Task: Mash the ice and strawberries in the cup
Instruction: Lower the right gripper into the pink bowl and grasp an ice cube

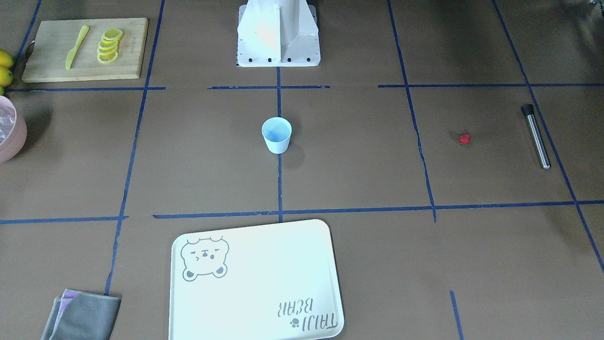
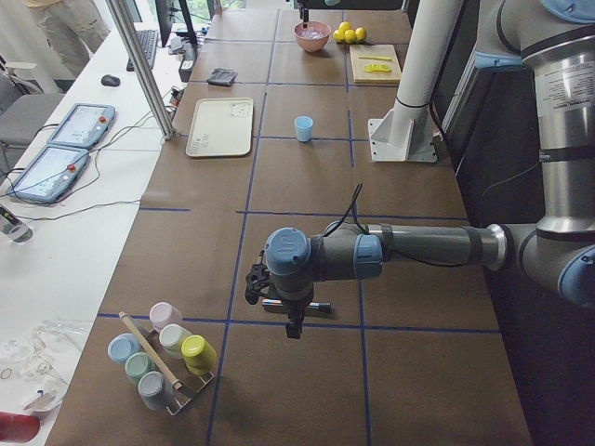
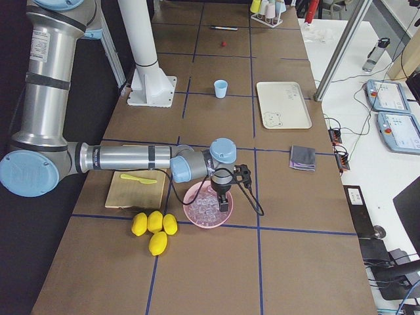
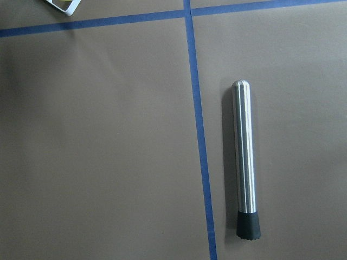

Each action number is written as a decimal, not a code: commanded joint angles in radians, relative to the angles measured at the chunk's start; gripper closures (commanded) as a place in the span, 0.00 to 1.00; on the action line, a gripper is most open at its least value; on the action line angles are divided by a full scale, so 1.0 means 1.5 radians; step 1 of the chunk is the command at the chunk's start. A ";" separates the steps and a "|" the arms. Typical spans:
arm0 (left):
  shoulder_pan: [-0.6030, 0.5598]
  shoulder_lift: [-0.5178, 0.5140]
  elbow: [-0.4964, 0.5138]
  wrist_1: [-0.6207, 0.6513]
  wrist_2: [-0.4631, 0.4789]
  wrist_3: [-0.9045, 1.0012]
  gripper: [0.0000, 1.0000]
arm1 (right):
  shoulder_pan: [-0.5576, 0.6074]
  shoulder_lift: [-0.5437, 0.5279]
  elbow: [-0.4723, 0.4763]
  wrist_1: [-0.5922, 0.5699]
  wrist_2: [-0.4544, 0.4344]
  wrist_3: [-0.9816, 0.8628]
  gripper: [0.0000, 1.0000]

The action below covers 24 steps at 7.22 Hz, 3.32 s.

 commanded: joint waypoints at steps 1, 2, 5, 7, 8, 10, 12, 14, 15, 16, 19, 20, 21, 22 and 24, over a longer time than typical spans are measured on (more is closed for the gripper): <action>0.000 0.001 0.000 0.000 0.000 0.000 0.00 | -0.018 -0.006 -0.003 0.019 -0.001 0.011 0.04; 0.000 0.001 0.000 0.000 0.000 0.000 0.00 | -0.029 -0.006 -0.003 0.019 -0.004 0.010 0.05; 0.000 0.001 0.007 0.000 -0.001 0.000 0.00 | -0.051 -0.006 -0.003 0.019 -0.021 0.008 0.12; 0.000 0.000 0.008 0.000 -0.001 0.000 0.00 | -0.063 -0.006 -0.004 0.017 -0.035 0.006 0.15; 0.000 0.000 0.008 -0.001 -0.001 0.000 0.00 | -0.072 -0.006 -0.012 0.017 -0.035 0.005 0.15; 0.000 0.001 0.008 -0.001 -0.001 0.000 0.00 | -0.075 -0.012 -0.012 0.018 -0.035 0.003 0.17; 0.000 0.000 0.008 0.000 -0.001 0.000 0.00 | -0.075 -0.023 -0.009 0.018 -0.034 -0.001 0.20; 0.000 0.000 0.008 0.000 -0.001 0.000 0.00 | -0.075 -0.023 -0.009 0.018 -0.034 -0.001 0.59; 0.000 0.001 0.008 0.000 -0.001 0.000 0.00 | -0.075 -0.022 -0.006 0.017 -0.034 -0.001 0.83; 0.000 0.000 0.008 -0.001 -0.001 0.000 0.00 | -0.075 -0.020 -0.006 0.017 -0.034 -0.001 0.92; 0.000 0.001 0.008 0.000 -0.001 0.000 0.00 | -0.074 -0.014 -0.002 0.016 -0.032 -0.001 0.97; 0.000 0.001 0.008 0.000 -0.001 0.000 0.00 | -0.067 -0.016 0.015 0.012 -0.031 -0.001 0.97; 0.000 0.001 0.009 0.000 -0.001 0.000 0.00 | -0.033 -0.020 0.035 -0.001 -0.025 -0.004 0.97; 0.000 0.001 0.011 0.000 -0.001 0.000 0.00 | -0.004 -0.021 0.059 -0.022 -0.025 -0.004 0.97; 0.000 0.001 0.014 0.000 -0.002 0.000 0.00 | 0.017 -0.006 0.157 -0.144 -0.028 0.007 1.00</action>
